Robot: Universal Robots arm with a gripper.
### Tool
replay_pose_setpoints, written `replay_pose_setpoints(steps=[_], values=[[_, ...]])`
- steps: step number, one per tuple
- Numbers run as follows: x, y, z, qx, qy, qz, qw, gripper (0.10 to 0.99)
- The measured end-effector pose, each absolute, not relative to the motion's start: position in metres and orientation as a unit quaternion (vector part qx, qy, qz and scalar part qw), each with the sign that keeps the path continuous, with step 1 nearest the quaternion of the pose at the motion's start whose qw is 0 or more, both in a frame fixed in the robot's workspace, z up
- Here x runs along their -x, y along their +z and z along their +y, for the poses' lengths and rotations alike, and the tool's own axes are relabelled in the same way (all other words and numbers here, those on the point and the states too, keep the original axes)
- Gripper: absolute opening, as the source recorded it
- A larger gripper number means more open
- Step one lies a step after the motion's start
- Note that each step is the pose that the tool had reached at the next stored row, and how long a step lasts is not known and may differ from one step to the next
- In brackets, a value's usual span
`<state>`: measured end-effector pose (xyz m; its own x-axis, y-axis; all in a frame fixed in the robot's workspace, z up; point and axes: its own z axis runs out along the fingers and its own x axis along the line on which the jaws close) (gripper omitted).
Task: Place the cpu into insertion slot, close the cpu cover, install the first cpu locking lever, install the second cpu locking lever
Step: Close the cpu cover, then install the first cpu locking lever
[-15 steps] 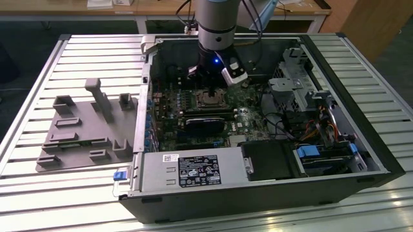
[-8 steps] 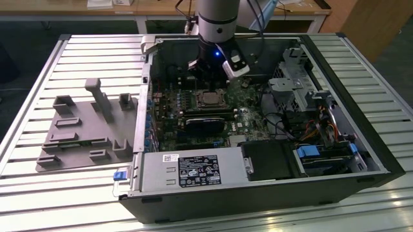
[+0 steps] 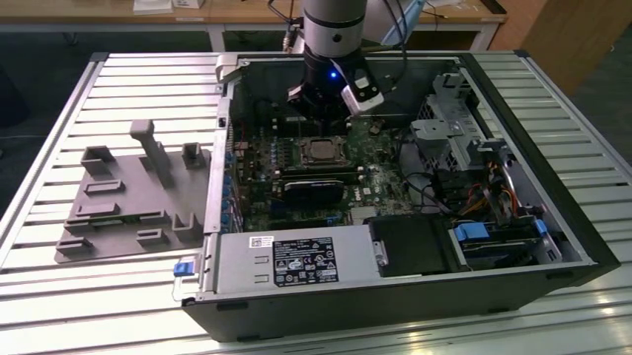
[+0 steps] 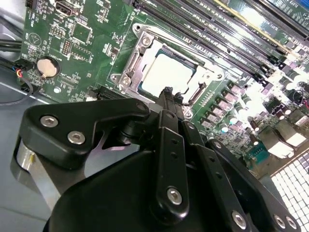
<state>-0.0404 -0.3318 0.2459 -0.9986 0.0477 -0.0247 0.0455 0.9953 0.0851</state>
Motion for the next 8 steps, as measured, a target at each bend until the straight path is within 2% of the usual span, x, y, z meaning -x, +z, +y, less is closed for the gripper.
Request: replay_pose_setpoints(steps=[8], values=[[0.0404,0.2460,-0.3318,-0.023,0.042,0.999,0.013,0.102]])
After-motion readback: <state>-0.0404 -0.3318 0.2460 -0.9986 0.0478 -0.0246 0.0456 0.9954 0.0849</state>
